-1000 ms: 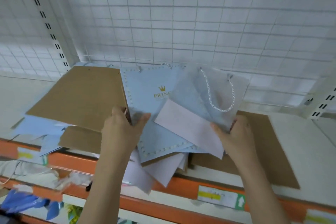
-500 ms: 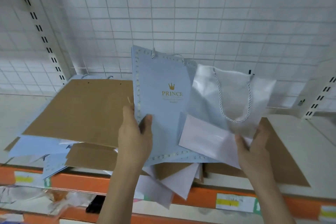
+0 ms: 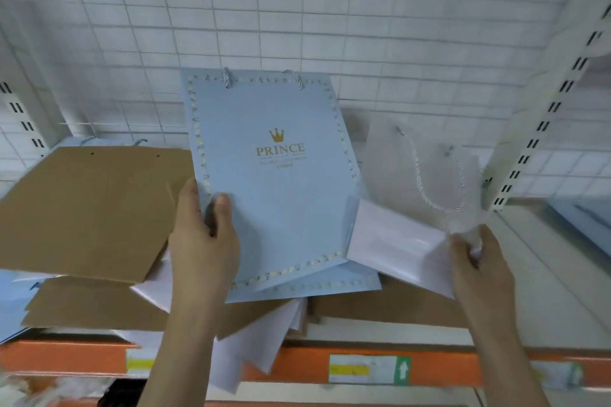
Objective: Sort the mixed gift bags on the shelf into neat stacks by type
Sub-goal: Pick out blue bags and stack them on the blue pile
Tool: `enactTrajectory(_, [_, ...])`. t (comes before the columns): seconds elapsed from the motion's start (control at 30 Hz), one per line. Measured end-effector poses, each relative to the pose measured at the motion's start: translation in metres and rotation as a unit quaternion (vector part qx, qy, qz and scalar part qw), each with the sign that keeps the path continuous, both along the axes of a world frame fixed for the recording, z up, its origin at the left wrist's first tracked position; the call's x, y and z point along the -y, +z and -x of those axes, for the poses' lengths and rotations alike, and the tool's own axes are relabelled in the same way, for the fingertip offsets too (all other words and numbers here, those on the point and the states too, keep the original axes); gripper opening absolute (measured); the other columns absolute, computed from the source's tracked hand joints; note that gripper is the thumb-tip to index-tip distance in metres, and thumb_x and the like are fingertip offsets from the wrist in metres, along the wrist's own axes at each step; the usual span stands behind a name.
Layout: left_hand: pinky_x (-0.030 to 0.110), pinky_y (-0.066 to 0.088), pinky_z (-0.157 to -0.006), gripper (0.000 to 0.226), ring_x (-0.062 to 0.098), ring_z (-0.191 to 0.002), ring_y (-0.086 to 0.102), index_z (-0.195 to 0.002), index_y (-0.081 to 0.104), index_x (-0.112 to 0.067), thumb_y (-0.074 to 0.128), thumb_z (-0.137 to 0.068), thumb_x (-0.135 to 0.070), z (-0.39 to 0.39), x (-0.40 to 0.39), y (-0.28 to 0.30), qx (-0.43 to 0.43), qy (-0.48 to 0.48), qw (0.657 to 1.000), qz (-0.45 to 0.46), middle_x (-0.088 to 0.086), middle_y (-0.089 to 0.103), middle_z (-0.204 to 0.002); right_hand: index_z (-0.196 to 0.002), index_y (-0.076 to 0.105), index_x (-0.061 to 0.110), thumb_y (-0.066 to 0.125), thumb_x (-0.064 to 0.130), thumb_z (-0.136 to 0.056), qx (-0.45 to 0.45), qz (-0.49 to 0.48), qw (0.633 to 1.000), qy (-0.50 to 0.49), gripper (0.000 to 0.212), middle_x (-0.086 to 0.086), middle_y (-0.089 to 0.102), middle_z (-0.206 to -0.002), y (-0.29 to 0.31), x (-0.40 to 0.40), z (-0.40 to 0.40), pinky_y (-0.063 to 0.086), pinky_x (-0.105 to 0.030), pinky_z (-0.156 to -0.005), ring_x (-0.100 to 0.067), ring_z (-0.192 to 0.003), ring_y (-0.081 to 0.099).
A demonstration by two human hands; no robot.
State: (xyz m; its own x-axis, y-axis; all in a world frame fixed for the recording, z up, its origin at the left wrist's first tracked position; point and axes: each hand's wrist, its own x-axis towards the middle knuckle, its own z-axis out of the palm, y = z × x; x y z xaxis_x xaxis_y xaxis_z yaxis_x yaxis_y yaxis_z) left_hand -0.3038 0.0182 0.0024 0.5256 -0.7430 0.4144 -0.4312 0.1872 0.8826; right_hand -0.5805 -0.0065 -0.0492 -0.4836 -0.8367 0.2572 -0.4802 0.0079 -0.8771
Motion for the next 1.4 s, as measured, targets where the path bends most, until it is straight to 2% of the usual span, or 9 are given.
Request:
enactTrajectory(0.1, [0.0,0.034,-0.051,0.026,-0.017,-0.061,0.05,-0.121,0.049,-0.017,0.042,-0.097,-0.02,0.037,0.01,-0.002,0.008,-0.007,1.0,-0.012,-0.017,0.05,-0.074,-0.102,0.046,0.016,0.043,0.036,-0.087,-0.009,0.023,0.999,-0.034,0.025,-0.005,0.051,-0.071,0.005,-0.003,0.048,0.037,-0.033,-0.064,-0.024,-0.068,0.05])
enactTrajectory(0.33, [0.03,0.036,-0.068,0.046,0.03,-0.094,0.058,-0.139,0.037,-0.014,0.039,-0.097,-0.031,0.151,0.024,-0.017,-0.01,-0.034,0.997,-0.075,0.01,0.061,-0.094,-0.123,0.047,0.006,0.041,0.045,-0.078,-0.054,-0.056,0.993,-0.094,0.06,-0.022,0.057,-0.097,0.013,0.0,0.185,0.037,-0.039,-0.077,-0.039,-0.096,0.055])
enactTrajectory(0.47, [0.025,0.03,-0.06,0.036,0.006,-0.069,0.05,-0.132,0.046,-0.016,0.041,-0.097,-0.026,0.199,0.021,-0.024,-0.008,-0.014,0.995,-0.1,-0.011,0.052,-0.075,-0.137,0.039,0.008,0.044,0.023,-0.096,-0.055,-0.121,0.989,-0.066,0.044,-0.023,0.056,-0.117,0.012,0.002,0.244,0.036,-0.043,-0.091,-0.039,-0.11,0.05])
enactTrajectory(0.63, [0.028,0.03,-0.075,0.033,0.021,-0.085,0.048,-0.127,0.05,-0.015,0.044,-0.096,-0.025,0.229,0.009,-0.036,-0.017,0.021,0.99,-0.136,0.001,0.052,-0.082,-0.136,0.039,0.003,0.041,0.02,-0.097,-0.066,-0.173,0.983,-0.012,0.042,-0.023,0.054,-0.124,0.004,0.006,0.276,0.033,-0.041,-0.097,-0.038,-0.117,0.047])
enactTrajectory(0.87, [0.031,0.031,-0.069,0.03,0.023,-0.076,0.045,-0.122,0.053,-0.011,0.045,-0.096,-0.021,0.235,-0.003,-0.033,0.02,0.044,0.982,-0.183,0.006,0.052,-0.082,-0.12,0.045,0.003,0.042,0.019,-0.095,-0.1,-0.19,0.976,0.026,0.03,-0.022,0.06,-0.106,-0.009,0.019,0.288,0.037,-0.04,-0.084,-0.039,-0.104,0.053])
enactTrajectory(1.0, [0.03,0.029,-0.057,0.004,0.008,-0.058,0.034,-0.096,0.047,-0.026,0.046,-0.096,-0.022,0.23,-0.005,-0.027,-0.008,0.021,0.981,-0.191,-0.006,0.037,-0.064,-0.115,0.046,0.0,0.044,0.017,-0.095,-0.102,-0.18,0.978,0.025,0.026,-0.021,0.057,-0.098,-0.011,0.021,0.288,0.036,-0.039,-0.082,-0.041,-0.104,0.053])
enactTrajectory(1.17, [0.027,0.034,-0.061,0.01,0.012,-0.061,0.038,-0.103,0.049,-0.031,0.045,-0.096,-0.025,0.229,-0.001,-0.03,-0.014,-0.01,0.977,-0.214,-0.003,0.041,-0.07,-0.138,0.037,0.007,0.045,0.02,-0.096,-0.123,-0.183,0.973,0.067,0.045,-0.022,0.059,-0.112,-0.012,0.017,0.269,0.038,-0.036,-0.087,-0.038,-0.109,0.053])
enactTrajectory(1.27, [0.025,0.032,-0.058,0.027,0.009,-0.055,0.03,-0.07,0.038,-0.026,0.043,-0.097,-0.025,0.232,0.003,-0.035,0.023,-0.044,0.973,-0.226,-0.006,0.031,-0.065,-0.138,0.035,0.008,0.049,0.024,-0.094,-0.146,-0.18,0.97,0.071,0.049,-0.022,0.061,-0.11,-0.018,0.018,0.252,0.042,-0.038,-0.087,-0.038,-0.107,0.056])
enactTrajectory(1.4, [0.02,0.023,-0.051,0.036,0.006,-0.052,0.024,-0.064,0.026,-0.026,0.043,-0.097,-0.025,0.231,0.007,-0.041,0.028,-0.052,0.972,-0.227,-0.009,0.024,-0.061,-0.135,0.04,0.002,0.053,0.03,-0.092,-0.197,-0.203,0.957,0.066,0.053,-0.021,0.059,-0.118,-0.022,0.023,0.236,0.043,-0.036,-0.088,-0.035,-0.11,0.055])
